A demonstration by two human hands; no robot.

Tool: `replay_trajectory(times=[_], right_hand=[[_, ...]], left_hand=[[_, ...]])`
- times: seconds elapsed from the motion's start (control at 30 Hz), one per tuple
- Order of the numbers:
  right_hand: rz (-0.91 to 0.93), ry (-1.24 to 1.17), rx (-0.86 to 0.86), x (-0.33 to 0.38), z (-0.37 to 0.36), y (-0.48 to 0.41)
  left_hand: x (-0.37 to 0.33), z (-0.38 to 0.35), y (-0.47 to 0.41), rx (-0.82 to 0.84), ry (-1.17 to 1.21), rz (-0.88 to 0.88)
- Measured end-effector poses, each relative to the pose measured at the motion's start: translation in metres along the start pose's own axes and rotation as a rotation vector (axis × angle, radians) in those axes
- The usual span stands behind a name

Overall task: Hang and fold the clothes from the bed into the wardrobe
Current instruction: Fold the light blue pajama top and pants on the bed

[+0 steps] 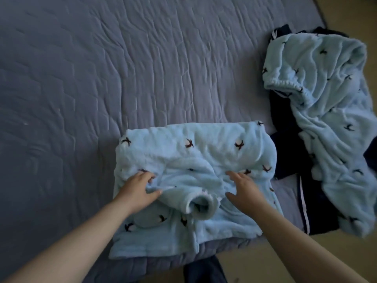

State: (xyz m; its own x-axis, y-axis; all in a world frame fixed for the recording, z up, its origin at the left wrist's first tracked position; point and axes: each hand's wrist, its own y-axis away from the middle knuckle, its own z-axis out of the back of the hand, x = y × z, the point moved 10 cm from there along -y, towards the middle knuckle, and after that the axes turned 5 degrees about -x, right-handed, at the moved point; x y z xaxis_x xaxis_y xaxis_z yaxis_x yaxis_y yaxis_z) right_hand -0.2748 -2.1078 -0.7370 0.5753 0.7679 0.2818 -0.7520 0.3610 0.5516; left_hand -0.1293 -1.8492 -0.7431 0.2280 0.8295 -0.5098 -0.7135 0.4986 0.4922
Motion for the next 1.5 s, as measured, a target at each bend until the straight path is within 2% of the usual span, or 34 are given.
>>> replay_trajectory(times=[0.13,0.23,0.3,0.37,0.53,0.6,0.7,0.73,0.8,0.9,1.0,1.07,1.1,1.17,1.23,1.27,1.33,1.43,1.5], right_hand=[[0.091,-0.059,0.075,0.024,-0.022,0.009],[0.076,-0.044,0.101,0.024,-0.036,0.022],[-0.040,-0.022,0.045,0.009,-0.038,0.027],[-0.219,-0.099,-0.028,-0.010,-0.038,0.032],[-0.630,-0.608,-0.128,-0.044,-0.056,0.044],[-0.779,-0.843,-0.221,-0.055,-0.064,0.046],[-0.920,-1.234,-0.258,-0.056,-0.079,0.037],[-0.926,-1.335,-0.269,-0.057,-0.079,0.032],[-0.905,-1.472,-0.280,-0.057,-0.075,0.020],[-0.874,-1.431,-0.334,-0.069,-0.060,0.009],[-0.713,-1.179,-0.658,-0.097,-0.007,0.013],[-0.698,-1.054,-0.803,-0.117,0.016,0.026],[-0.720,-0.986,-0.793,-0.127,0.017,0.028],[-0.827,-0.890,-0.585,-0.135,-0.004,0.021],[-0.966,-0.906,-0.354,-0.130,-0.031,0.018],[-0.996,-0.919,-0.314,-0.126,-0.035,0.017],[-0.953,-0.977,-0.320,-0.116,-0.031,0.011],[-0.960,-1.279,-0.209,-0.098,-0.055,0.011],[-0.967,-1.403,-0.118,-0.082,-0.074,0.019]], left_hand=[[-0.007,-0.017,0.004,0.063,0.070,-0.024],[-0.009,-0.035,0.011,0.127,0.058,-0.001],[-0.007,-0.037,0.015,0.101,0.066,0.027],[0.000,-0.031,0.017,0.023,0.064,0.052],[0.014,-0.034,0.022,-0.013,-0.018,0.077],[0.018,-0.023,0.025,-0.158,-0.001,0.112],[0.033,0.021,0.030,-0.525,0.030,0.248],[0.036,0.033,0.030,-0.590,0.021,0.278],[0.040,0.042,0.019,-0.597,-0.005,0.275],[0.045,0.038,0.001,-0.510,0.066,0.263],[0.045,0.026,-0.005,-0.452,0.248,0.295],[0.040,0.012,-0.003,-0.379,0.291,0.329],[0.037,0.011,0.001,-0.385,0.268,0.332],[0.036,0.027,0.010,-0.522,0.207,0.362],[0.046,0.048,0.021,-0.719,0.223,0.491],[0.054,0.052,0.023,-0.756,0.251,0.582],[0.067,0.047,0.017,-0.685,0.348,0.692],[0.070,0.032,-0.004,-0.438,0.419,0.647],[0.075,0.030,-0.011,-0.361,0.462,0.626]])
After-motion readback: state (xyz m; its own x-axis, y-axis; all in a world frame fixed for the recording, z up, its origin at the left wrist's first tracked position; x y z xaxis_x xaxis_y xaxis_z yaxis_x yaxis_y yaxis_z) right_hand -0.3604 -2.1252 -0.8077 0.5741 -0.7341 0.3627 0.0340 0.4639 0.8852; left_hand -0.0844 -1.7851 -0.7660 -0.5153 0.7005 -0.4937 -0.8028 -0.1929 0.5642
